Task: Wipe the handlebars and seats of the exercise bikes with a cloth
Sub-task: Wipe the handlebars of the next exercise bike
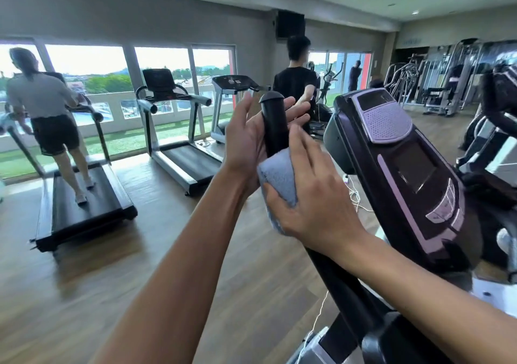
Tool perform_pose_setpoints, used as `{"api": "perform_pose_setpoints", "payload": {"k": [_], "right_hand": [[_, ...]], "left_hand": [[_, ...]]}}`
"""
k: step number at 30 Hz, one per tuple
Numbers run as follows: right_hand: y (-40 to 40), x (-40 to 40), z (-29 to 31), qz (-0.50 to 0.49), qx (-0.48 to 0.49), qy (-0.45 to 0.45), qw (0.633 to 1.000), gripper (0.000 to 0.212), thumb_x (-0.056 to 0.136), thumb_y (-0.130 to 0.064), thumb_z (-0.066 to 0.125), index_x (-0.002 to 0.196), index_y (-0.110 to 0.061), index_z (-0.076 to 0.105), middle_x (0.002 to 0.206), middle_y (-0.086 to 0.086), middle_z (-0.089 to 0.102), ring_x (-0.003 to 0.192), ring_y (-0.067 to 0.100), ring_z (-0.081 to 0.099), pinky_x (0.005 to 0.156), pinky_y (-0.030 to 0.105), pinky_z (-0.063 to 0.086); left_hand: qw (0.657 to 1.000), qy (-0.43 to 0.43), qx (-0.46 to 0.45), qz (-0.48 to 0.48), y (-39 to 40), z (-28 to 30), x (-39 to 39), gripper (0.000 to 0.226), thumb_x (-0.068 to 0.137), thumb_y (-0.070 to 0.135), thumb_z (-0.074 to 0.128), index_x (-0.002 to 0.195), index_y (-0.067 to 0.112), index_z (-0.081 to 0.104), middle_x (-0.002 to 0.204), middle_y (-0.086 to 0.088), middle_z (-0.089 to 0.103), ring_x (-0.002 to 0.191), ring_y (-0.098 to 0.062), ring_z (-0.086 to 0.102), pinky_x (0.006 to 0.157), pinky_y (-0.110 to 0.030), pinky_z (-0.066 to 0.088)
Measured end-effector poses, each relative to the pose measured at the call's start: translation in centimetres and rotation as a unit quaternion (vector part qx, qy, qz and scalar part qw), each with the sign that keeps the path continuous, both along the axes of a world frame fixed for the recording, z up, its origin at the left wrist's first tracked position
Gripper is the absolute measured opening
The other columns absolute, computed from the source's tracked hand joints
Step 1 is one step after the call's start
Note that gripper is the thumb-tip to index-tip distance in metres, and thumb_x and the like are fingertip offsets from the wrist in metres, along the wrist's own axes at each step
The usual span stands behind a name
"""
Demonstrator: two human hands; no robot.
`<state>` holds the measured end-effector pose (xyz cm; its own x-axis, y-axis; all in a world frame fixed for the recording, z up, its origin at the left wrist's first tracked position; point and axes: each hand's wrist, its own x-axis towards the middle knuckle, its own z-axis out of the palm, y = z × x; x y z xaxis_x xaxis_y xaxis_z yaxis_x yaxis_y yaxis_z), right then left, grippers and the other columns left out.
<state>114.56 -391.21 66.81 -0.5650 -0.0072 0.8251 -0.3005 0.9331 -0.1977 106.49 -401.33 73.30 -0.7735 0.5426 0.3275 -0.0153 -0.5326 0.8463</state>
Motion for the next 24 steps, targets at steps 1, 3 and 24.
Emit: {"api": "perform_pose_setpoints", "payload": {"k": [1,3,24], "right_hand": [[-0.3,-0.8,0.7,-0.002,0.01,0.017,1.0,0.088,0.096,-0.049,0.051,0.159,0.004,0.019,0.163,0.024,0.026,0.149,0.039,0.031,0.116,0.052,0.039],[-0.8,-2.3,2.4,-0.01,0.025,0.057,0.998,0.087,0.098,-0.042,0.053,0.157,0.01,0.016,0.165,0.03,0.014,0.155,0.043,0.014,0.122,0.058,0.025],[-0.4,-2.9,3.8,-0.014,0.125,0.107,0.986,0.08,0.102,-0.042,0.048,0.159,0.005,0.017,0.169,0.022,0.008,0.158,0.033,0.003,0.128,0.051,0.014]], "left_hand": [[1.0,-0.008,-0.004,0.001,-0.2,0.0,0.2,0.081,0.104,0.062,0.027,0.14,-0.007,0.052,0.128,-0.023,0.068,0.121,-0.034,0.066,0.104,-0.042,0.052],[1.0,-0.022,-0.007,0.005,-0.5,0.1,0.3,0.08,0.102,0.066,0.03,0.128,-0.003,0.063,0.115,-0.021,0.072,0.105,-0.032,0.071,0.095,-0.041,0.055],[0.997,-0.047,0.02,-0.062,-1.1,-0.1,-0.3,0.076,0.101,0.065,0.037,0.112,0.002,0.078,0.121,-0.021,0.072,0.11,-0.031,0.072,0.099,-0.04,0.055]]}}
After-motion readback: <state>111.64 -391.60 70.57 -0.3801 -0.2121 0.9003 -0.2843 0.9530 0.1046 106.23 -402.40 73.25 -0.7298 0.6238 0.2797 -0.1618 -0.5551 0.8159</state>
